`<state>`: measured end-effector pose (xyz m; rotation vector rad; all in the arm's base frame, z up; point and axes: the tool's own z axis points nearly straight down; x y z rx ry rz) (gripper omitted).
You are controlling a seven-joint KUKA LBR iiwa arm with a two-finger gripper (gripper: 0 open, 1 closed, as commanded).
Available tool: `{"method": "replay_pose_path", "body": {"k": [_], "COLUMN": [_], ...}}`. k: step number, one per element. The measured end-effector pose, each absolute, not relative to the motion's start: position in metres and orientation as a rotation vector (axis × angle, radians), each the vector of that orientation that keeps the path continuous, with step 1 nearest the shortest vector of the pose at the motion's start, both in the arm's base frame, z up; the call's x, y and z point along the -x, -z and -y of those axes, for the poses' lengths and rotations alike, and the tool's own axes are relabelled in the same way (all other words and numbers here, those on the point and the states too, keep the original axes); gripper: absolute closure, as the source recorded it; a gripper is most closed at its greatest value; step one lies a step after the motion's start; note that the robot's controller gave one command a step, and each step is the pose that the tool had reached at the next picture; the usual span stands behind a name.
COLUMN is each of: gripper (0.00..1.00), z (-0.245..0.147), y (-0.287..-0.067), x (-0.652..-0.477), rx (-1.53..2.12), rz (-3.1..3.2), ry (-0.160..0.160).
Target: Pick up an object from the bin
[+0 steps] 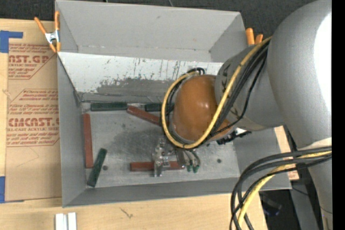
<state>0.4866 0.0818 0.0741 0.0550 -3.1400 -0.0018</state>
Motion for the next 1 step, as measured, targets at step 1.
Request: {"method": "replay_pose_path", "body": {"k": [1], "gripper": [1.0], "z": [-0.0683], "y": [-0.2247], "x": [-0.4819], "rx": [-0.117], "rz": [3.142], "ry": [0.001]}}
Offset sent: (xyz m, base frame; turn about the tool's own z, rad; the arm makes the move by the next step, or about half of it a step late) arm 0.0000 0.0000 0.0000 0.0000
